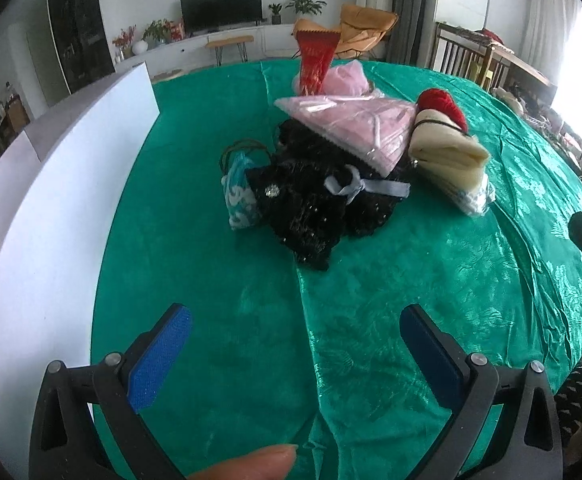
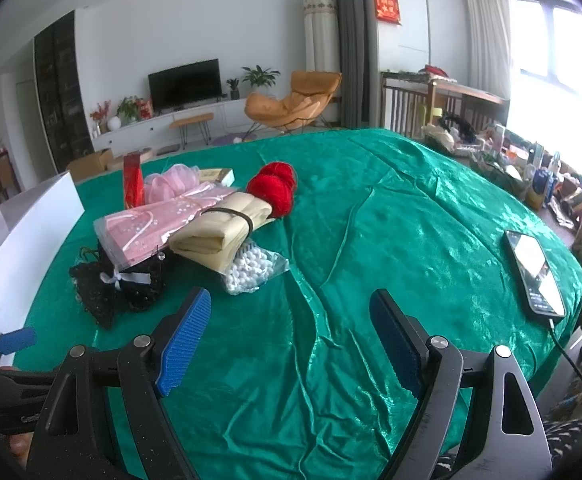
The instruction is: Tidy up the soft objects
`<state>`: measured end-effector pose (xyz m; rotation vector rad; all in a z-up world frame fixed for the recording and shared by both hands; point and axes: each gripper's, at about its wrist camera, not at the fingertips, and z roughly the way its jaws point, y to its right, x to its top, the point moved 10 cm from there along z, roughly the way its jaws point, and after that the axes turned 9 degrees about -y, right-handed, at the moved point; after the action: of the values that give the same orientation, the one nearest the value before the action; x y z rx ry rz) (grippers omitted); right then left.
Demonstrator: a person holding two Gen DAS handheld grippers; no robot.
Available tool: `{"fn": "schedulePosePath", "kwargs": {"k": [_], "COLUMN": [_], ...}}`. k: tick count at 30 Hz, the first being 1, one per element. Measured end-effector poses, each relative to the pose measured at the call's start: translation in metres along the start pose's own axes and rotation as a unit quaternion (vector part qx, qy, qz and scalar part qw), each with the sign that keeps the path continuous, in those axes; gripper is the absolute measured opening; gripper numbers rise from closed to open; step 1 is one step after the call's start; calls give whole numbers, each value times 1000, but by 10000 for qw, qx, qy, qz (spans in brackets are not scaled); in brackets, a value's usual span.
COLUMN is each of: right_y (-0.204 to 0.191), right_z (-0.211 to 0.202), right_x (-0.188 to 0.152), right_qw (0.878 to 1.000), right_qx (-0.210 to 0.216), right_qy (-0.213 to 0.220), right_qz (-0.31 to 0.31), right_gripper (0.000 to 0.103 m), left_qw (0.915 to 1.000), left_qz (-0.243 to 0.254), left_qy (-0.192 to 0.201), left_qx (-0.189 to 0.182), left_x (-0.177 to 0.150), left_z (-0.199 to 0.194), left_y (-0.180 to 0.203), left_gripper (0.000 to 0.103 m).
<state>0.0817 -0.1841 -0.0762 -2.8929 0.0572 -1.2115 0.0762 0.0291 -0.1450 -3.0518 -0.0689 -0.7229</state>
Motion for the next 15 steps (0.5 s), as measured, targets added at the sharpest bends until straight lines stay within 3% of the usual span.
{"fn": "schedulePosePath", "kwargs": {"k": [15], "right_y": [-1], "right_z": [0], "right_x": [0], "right_qw": [10000], "right_qx": [-1], "right_qy": [-8], "right_qz": [9], "right_gripper": [84], "left_qw": [9996], "left_qz": [-26], "left_qy": [-281], "left_qx": [-34], "left_x": [-8], "left_z": [12], "left_y": [-3], "left_gripper": [103]}}
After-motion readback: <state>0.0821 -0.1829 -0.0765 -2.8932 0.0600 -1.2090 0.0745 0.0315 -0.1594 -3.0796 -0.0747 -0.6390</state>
